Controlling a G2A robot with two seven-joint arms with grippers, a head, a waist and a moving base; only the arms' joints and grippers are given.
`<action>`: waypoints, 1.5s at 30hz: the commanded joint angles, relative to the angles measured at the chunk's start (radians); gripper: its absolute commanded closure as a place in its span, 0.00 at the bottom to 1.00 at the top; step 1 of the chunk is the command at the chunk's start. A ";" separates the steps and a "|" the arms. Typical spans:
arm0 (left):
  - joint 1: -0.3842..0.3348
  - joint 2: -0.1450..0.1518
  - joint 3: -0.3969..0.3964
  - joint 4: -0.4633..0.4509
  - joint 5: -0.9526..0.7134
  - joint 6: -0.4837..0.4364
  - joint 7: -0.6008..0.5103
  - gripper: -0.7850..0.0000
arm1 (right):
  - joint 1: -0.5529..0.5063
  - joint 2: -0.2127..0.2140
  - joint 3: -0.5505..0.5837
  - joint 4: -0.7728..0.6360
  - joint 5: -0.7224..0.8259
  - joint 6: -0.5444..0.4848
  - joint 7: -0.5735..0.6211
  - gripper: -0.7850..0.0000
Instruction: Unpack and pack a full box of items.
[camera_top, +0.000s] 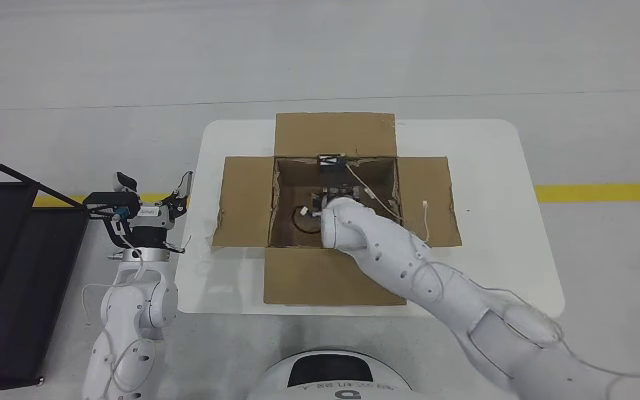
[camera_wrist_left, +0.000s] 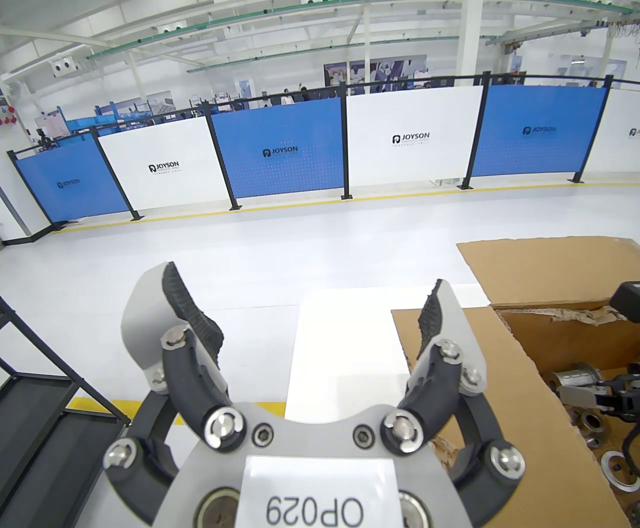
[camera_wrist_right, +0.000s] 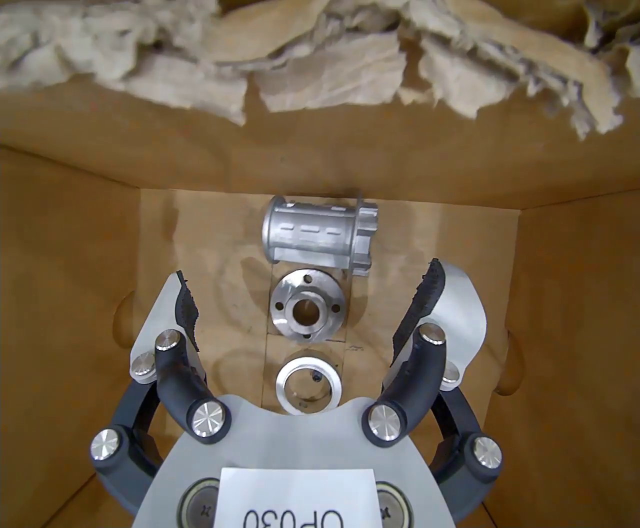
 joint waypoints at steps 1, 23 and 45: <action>0.000 0.000 0.000 0.000 0.000 0.000 0.000 0.00 | 0.016 -0.020 -0.013 0.034 0.001 0.013 0.001 0.02; 0.000 0.000 0.000 0.000 0.000 0.000 0.000 0.00 | 0.073 -0.149 -0.040 0.266 -0.032 0.002 -0.070 1.00; 0.000 0.000 0.000 0.000 0.000 0.000 0.000 0.00 | -0.242 0.021 0.238 -0.220 -0.342 -0.085 0.053 0.00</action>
